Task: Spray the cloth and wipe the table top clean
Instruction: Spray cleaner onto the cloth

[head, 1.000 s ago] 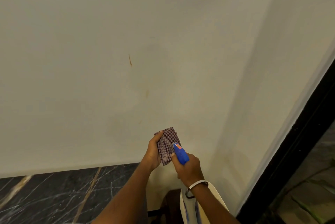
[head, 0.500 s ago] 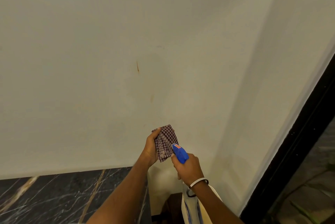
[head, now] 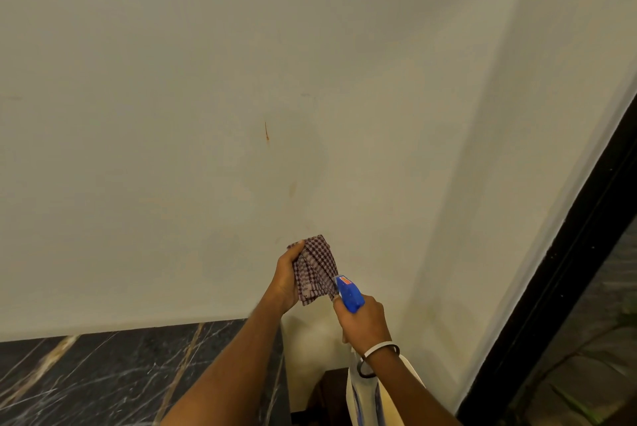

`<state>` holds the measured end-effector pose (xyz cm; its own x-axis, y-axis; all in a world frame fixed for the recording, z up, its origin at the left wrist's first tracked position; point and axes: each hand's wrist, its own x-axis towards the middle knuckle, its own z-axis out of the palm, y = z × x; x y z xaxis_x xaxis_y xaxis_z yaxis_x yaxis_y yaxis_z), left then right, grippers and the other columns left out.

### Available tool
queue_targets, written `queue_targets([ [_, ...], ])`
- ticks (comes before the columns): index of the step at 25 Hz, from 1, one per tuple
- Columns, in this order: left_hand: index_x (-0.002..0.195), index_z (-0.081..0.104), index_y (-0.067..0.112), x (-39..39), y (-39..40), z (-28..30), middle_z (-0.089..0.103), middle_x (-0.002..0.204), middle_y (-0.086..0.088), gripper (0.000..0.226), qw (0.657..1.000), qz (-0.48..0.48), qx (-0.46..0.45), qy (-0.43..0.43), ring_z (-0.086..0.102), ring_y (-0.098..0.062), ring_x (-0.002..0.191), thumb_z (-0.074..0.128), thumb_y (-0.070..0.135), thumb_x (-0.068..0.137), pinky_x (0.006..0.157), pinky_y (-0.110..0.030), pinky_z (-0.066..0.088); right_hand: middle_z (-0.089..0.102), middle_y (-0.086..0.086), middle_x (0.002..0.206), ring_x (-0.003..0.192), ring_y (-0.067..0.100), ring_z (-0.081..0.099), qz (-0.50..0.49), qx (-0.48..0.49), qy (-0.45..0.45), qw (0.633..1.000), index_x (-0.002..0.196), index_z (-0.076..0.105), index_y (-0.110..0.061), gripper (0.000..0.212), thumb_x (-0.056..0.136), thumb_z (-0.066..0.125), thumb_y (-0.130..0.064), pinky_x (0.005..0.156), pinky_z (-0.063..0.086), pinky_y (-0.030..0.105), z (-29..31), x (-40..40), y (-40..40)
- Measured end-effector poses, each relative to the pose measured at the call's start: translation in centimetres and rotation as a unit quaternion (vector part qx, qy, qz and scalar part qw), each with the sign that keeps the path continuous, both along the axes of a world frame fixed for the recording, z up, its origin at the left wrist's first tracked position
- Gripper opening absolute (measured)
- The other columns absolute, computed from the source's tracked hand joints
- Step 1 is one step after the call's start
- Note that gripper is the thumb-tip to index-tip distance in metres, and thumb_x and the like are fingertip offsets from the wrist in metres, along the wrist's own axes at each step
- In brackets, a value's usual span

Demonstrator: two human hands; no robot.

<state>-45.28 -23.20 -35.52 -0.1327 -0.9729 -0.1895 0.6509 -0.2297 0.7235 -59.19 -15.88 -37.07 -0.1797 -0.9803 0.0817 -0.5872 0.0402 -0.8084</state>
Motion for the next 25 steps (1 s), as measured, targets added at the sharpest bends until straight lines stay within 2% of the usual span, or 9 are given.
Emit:
queue_targets([
  [2,0.108,0.066,0.009,0.1,-0.1,0.0,0.070,0.102,-0.015,0.036,1.000,-0.002,0.001,-0.011,0.064,-0.033,0.093,0.045,0.034,0.097,0.080,-0.045,0.052,0.050,-0.002,0.059,0.052,0.010,0.051,-0.010,0.015,-0.003,1.000,0.070,0.048,-0.022,0.027,0.094,0.056,-0.029,0.055,0.040,0.013,0.0,-0.3,-0.1],
  [6,0.104,0.066,0.011,0.2,0.3,0.3,0.069,0.101,-0.014,0.034,1.000,-0.002,-0.002,-0.020,0.063,-0.031,0.091,0.042,0.035,0.098,0.078,-0.044,0.052,0.050,-0.003,0.058,0.054,0.010,0.052,0.000,0.025,0.026,0.999,0.082,0.055,-0.013,0.022,0.095,0.054,-0.031,0.060,0.044,0.015,-0.3,-0.4,0.3],
  [10,0.104,0.066,0.010,0.4,0.4,0.6,0.069,0.100,-0.014,0.035,1.000,-0.005,-0.008,-0.026,0.064,-0.030,0.090,0.042,0.035,0.098,0.078,-0.043,0.053,0.049,-0.003,0.060,0.052,0.009,0.050,0.043,0.023,0.011,0.999,0.070,0.048,-0.025,0.025,0.094,0.057,-0.029,0.055,0.042,0.013,0.0,0.3,1.3],
  [14,0.103,0.066,0.009,0.3,0.5,0.7,0.072,0.092,-0.011,0.035,0.999,-0.003,-0.010,-0.039,0.064,-0.029,0.088,0.043,0.035,0.098,0.077,-0.040,0.052,0.051,-0.003,0.063,0.053,0.010,0.051,0.081,0.033,0.024,0.996,0.074,0.047,-0.027,0.022,0.094,0.056,-0.031,0.057,0.044,0.013,-0.2,1.5,1.7],
  [17,0.107,0.066,0.008,0.3,0.6,0.8,0.070,0.098,-0.013,0.037,0.999,-0.008,-0.008,-0.040,0.064,-0.030,0.091,0.044,0.037,0.097,0.082,-0.042,0.052,0.052,-0.004,0.069,0.057,0.009,0.051,0.077,0.042,0.037,0.995,0.085,0.050,-0.022,0.015,0.094,0.056,-0.032,0.062,0.045,0.013,-0.5,1.7,1.9],
  [19,0.111,0.064,0.008,0.5,0.6,0.7,0.069,0.102,-0.014,0.038,0.999,-0.009,-0.007,-0.036,0.064,-0.030,0.092,0.043,0.036,0.098,0.082,-0.042,0.052,0.051,-0.005,0.066,0.059,0.009,0.052,0.066,0.033,0.037,0.997,0.083,0.051,-0.022,0.016,0.094,0.055,-0.033,0.068,0.051,0.020,-0.7,1.5,2.0],
  [22,0.114,0.063,0.008,0.7,0.5,0.6,0.068,0.105,-0.015,0.040,1.000,-0.008,-0.003,-0.028,0.063,-0.031,0.095,0.042,0.037,0.098,0.084,-0.045,0.051,0.049,-0.005,0.063,0.057,0.010,0.051,0.034,0.034,0.042,0.998,0.084,0.051,-0.019,0.017,0.095,0.054,-0.031,0.061,0.047,0.014,-0.4,0.6,1.9],
  [25,0.108,0.066,0.010,0.8,0.5,0.5,0.068,0.103,-0.015,0.037,0.999,-0.004,-0.005,-0.032,0.062,-0.032,0.094,0.042,0.037,0.098,0.087,-0.047,0.049,0.050,-0.002,0.062,0.056,0.011,0.052,0.009,0.040,0.026,0.999,0.072,0.049,-0.022,0.025,0.095,0.054,-0.028,0.061,0.045,0.016,-0.1,-0.4,1.6],
])
